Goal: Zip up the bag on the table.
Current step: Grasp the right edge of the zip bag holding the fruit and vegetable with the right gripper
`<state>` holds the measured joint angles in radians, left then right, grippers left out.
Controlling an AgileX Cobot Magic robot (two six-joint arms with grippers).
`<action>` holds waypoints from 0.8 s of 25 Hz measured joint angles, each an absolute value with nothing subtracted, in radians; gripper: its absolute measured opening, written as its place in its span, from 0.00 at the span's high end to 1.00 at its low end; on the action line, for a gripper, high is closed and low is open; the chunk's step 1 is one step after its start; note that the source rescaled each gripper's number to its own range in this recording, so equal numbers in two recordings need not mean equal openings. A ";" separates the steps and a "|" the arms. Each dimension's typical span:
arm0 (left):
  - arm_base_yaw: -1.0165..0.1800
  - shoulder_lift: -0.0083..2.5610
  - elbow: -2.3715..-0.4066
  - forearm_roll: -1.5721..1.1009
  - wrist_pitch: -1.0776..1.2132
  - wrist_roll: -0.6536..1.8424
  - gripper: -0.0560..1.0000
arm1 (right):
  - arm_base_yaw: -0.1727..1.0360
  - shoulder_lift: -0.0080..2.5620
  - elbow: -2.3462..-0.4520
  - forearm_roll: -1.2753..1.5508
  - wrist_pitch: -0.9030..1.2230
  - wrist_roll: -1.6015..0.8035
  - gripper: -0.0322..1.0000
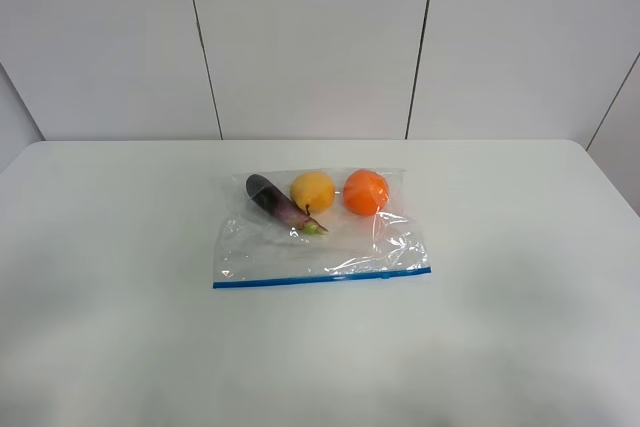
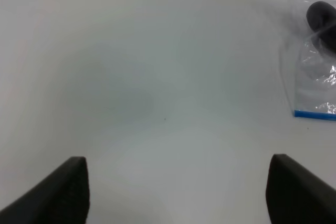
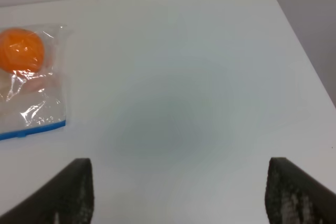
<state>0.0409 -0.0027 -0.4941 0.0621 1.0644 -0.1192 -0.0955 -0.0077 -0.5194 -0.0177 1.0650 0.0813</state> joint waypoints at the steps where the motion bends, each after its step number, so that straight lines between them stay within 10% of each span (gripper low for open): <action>1: 0.041 -0.003 -0.494 0.062 1.064 -0.119 0.00 | -0.096 -0.008 -0.519 -0.018 1.065 0.081 0.02; 20: 0.041 -0.003 -0.494 0.062 1.064 -0.119 0.00 | -0.096 -0.008 -0.519 -0.014 1.065 0.081 0.02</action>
